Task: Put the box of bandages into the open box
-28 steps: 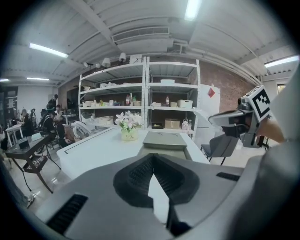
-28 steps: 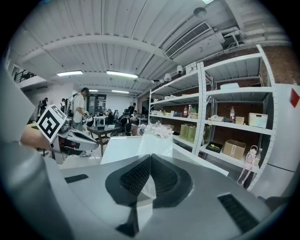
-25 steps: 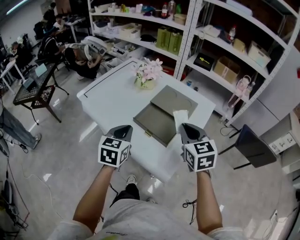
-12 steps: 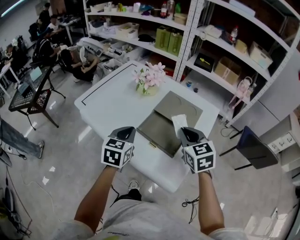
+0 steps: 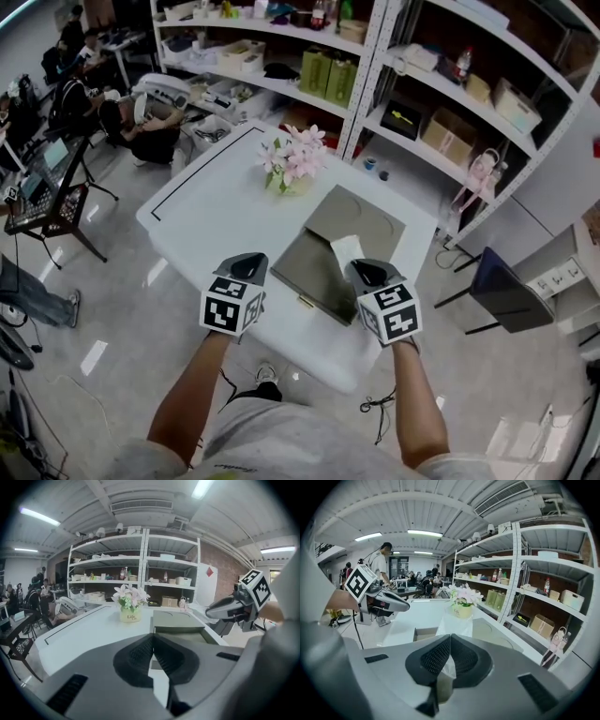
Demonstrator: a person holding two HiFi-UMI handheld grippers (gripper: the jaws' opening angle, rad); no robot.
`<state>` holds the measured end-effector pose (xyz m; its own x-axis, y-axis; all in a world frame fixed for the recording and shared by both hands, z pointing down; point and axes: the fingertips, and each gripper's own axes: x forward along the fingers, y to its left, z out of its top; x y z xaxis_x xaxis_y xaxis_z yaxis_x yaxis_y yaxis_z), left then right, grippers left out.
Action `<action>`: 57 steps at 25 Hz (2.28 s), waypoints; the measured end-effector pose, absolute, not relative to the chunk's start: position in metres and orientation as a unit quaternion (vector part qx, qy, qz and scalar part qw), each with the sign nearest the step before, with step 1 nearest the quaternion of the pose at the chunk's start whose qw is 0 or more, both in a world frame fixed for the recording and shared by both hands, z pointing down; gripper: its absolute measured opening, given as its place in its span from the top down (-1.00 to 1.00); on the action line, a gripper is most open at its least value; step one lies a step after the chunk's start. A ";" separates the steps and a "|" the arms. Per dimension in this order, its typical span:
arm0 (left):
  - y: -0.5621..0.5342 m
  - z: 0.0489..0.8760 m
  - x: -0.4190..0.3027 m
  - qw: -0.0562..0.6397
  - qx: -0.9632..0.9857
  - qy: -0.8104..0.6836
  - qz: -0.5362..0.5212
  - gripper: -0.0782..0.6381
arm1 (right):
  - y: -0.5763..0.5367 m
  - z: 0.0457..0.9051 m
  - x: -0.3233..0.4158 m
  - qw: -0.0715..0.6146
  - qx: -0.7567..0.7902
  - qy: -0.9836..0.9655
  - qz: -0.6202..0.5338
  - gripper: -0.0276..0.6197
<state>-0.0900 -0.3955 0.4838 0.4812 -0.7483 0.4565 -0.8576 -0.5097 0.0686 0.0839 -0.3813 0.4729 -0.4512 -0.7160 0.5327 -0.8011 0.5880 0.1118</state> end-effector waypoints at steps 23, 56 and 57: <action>-0.454 0.505 -0.094 0.155 0.858 -0.447 0.201 0.77 | -0.415 0.568 0.059 0.382 0.379 -0.835 0.116 0.90; -0.458 0.500 -0.112 0.151 0.853 -0.455 0.204 0.77 | -0.409 0.584 0.050 0.395 0.364 -0.830 0.149 0.69; -0.456 0.499 -0.112 0.150 0.853 -0.457 0.204 0.77 | -0.408 0.580 0.050 0.392 0.365 -0.831 0.149 0.69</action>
<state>-0.1119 -0.4561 0.4989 0.4998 -0.7177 0.4849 -0.8402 -0.5377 0.0703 0.0499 -0.4080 0.5803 -0.4269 -0.4905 0.7597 -0.7236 0.6892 0.0383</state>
